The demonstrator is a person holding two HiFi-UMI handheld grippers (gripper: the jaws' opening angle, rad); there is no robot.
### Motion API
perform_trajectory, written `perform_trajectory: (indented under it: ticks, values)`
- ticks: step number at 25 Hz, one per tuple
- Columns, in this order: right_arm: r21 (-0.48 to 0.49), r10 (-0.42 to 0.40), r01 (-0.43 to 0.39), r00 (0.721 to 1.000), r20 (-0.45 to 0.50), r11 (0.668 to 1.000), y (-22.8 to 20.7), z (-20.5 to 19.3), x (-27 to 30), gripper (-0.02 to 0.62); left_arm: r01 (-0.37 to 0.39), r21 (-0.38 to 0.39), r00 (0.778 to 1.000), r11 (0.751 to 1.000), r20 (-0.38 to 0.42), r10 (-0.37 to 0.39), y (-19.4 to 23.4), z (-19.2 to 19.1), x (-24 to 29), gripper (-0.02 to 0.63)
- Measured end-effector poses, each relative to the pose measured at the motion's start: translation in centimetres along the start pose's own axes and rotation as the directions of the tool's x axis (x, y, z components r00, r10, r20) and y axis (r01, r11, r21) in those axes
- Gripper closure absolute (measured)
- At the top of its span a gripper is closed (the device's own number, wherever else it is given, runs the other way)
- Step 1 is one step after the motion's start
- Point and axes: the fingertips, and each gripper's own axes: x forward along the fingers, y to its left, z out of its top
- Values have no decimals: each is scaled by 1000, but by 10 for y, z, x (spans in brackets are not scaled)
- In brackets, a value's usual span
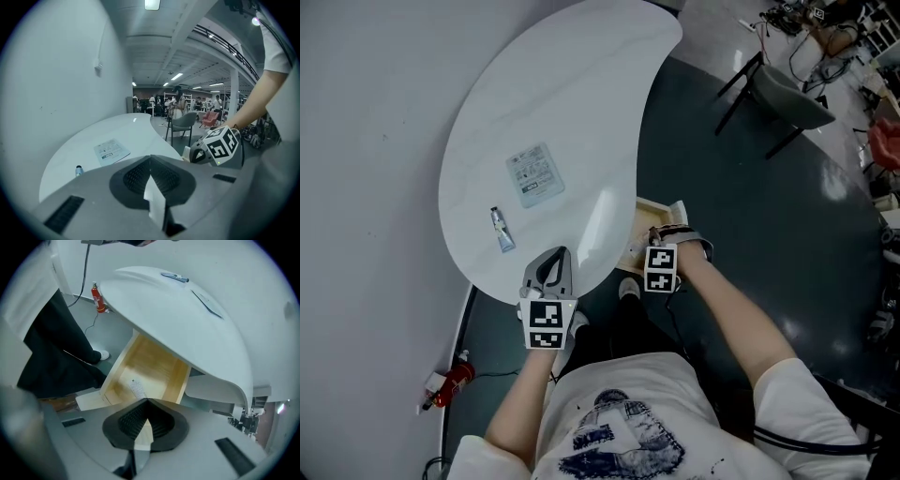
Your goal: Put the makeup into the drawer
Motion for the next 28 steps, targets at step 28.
perform_trajectory:
  ticks: [28]
  values:
    - [795,-592,27,683,428,606,-46,166,-276,575,44,56,980,997,192,-54,36,43,-135,558]
